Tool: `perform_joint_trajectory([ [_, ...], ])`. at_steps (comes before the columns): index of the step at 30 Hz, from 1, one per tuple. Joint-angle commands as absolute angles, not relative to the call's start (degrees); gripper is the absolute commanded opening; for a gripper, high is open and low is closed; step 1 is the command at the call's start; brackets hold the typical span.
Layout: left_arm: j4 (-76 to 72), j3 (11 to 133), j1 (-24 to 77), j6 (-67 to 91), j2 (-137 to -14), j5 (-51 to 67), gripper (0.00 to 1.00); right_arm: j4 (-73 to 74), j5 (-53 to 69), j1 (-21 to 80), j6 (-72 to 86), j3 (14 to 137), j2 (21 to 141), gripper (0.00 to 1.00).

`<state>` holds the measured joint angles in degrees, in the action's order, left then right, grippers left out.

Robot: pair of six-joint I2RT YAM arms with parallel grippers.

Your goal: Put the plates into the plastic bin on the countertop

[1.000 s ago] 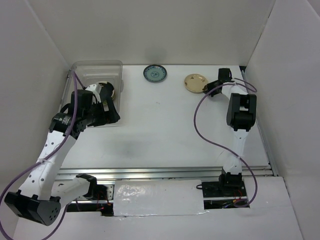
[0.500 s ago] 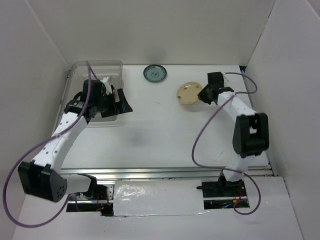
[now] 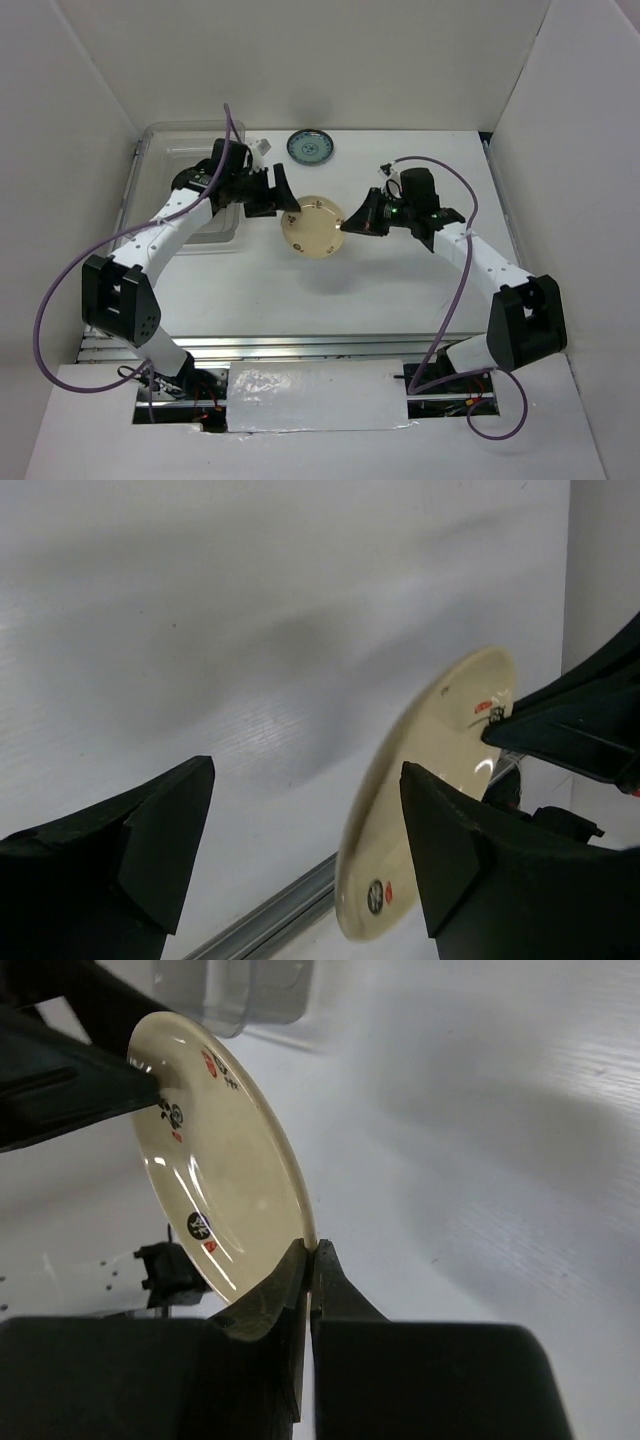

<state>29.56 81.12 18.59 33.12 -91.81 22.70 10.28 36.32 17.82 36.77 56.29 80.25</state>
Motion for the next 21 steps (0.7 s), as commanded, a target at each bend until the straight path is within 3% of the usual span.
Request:
perform_joint_trajectory([
  [1, 28.13, 79.64, 19.25, 34.54, -90.27, 21.09, 0.81, 6.15, 43.15, 18.89, 36.83, 58.27, 77.34, 0.0],
  [5, 26.54, 78.13, 20.04, 35.33, -88.69, 22.06, 0.22, 5.8, 43.07, 18.81, 37.7, 58.36, 77.78, 0.0],
  [7, 25.85, 78.05, 20.39, 35.59, -87.81, 22.41, 0.16, 4.84, 43.85, 18.54, 38.67, 58.36, 78.39, 0.0],
  [8, 25.49, 77.87, 20.39, 35.77, -87.54, 22.93, 0.07, 4.22, 44.38, 18.46, 38.93, 58.01, 78.92, 0.0],
  [9, 25.4, 77.87, 19.52, 35.86, -87.19, 22.68, 0.05, 3.52, 44.91, 18.2, 39.63, 57.83, 79.19, 0.18],
  [10, 26.27, 78.13, 18.64, 36.56, -87.01, 21.63, 0.0, 3.43, 45.09, 17.32, 39.99, 56.61, 79.02, 0.44],
  [12, 27.5, 78.22, 14.08, 39.44, -86.05, 17.86, 0.0, 3.6, 43.17, 16.09, 40.34, 54.33, 77.26, 0.85],
  [13, 28.29, 77.79, 11.63, 41.03, -85.52, 16.62, 0.0, 4.21, 38.89, 15.3, 40.08, 51.36, 75.86, 1.0],
  [18, 25.23, 70.24, -6.55, 53.93, -77.28, 4.95, 0.0, 4.84, 32.7, 14.68, 37.97, 41.41, 66.37, 1.0],
  [21, 21.46, 65.93, -10.1, 60.44, -75.5, -6.57, 0.0, 4.05, 32.78, 14.33, 37.79, 36.4, 63.2, 1.0],
])
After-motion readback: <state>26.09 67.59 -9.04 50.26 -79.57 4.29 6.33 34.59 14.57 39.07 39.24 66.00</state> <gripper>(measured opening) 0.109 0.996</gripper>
